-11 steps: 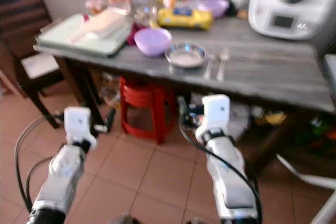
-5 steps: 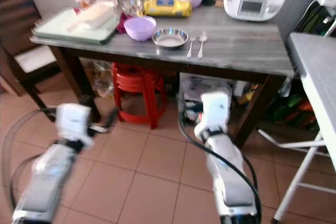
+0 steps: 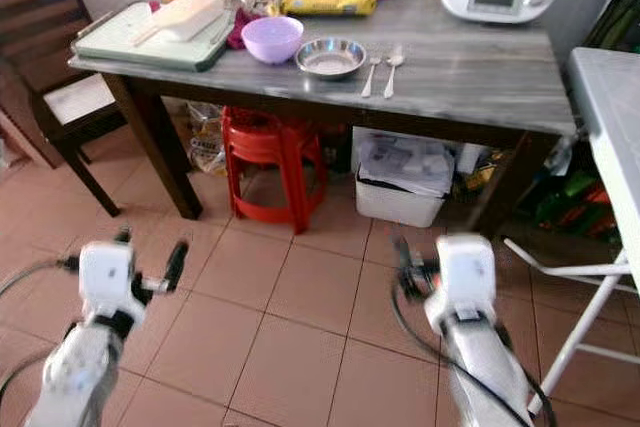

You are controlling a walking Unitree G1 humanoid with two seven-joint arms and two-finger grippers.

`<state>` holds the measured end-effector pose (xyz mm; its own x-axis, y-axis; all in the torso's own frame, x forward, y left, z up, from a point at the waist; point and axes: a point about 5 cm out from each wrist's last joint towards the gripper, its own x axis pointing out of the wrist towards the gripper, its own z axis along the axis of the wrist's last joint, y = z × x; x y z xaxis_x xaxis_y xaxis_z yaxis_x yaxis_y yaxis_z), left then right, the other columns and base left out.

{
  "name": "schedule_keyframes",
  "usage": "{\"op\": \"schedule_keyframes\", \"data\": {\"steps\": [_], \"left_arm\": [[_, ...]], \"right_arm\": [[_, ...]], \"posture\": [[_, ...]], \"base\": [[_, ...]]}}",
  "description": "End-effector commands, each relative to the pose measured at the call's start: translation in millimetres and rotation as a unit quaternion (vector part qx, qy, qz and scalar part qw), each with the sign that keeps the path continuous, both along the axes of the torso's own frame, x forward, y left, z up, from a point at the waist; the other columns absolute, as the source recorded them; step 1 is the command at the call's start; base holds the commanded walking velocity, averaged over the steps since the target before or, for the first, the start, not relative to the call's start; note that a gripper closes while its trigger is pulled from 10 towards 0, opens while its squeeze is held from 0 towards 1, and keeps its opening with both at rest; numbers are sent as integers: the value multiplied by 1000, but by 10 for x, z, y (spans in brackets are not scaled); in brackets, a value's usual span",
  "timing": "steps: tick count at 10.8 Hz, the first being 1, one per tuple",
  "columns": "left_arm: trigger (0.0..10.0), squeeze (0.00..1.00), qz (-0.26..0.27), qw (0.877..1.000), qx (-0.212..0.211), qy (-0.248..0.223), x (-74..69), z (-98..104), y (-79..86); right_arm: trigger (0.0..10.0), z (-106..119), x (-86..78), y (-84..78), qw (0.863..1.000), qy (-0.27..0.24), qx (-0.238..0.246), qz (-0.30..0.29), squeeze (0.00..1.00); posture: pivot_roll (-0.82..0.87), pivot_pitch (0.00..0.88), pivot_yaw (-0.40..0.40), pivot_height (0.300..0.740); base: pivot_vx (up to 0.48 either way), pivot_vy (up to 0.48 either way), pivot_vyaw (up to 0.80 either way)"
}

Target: Setting the table

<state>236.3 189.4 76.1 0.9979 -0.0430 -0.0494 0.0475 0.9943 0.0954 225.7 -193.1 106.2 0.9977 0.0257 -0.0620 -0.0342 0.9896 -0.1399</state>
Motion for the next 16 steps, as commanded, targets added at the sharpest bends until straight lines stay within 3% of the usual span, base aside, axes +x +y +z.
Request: {"op": "schedule_keyframes", "data": {"steps": [1,2,5,7,8,12,16], "left_arm": [[10000,0,8,1000,2,-8,-12,19,5],[10000,0,-13,1000,3,-14,5,19,-75],[10000,0,-14,999,-14,-39,151,176,-105],[10000,0,-22,997,-39,-62,182,284,-234],[10000,0,-46,993,-47,-97,214,452,-319],[10000,0,-20,993,-48,-105,232,478,-278],[10000,0,-25,994,-44,-98,281,502,-292]], "right_arm": [[10000,111,4,26,1000,-26,-4,10,0],[10000,206,62,82,999,-45,-5,16,0],[10000,402,132,160,997,-74,-3,25,0],[10000,461,155,162,996,-80,-4,29,0],[10000,553,163,185,995,-94,4,30,0],[10000,550,171,220,996,-88,12,30,0],[10000,541,190,237,996,-82,16,29,0]], "posture": [[-29,64,49,740],[-28,63,50,740],[-29,68,47,740],[-35,76,44,740],[-35,79,40,740],[-32,82,49,740],[-34,82,51,740]], "base": [[0,0,0],[0,0,0],[0,0,0],[0,0,-784],[0,0,0],[0,0,0],[0,0,-800]]}}
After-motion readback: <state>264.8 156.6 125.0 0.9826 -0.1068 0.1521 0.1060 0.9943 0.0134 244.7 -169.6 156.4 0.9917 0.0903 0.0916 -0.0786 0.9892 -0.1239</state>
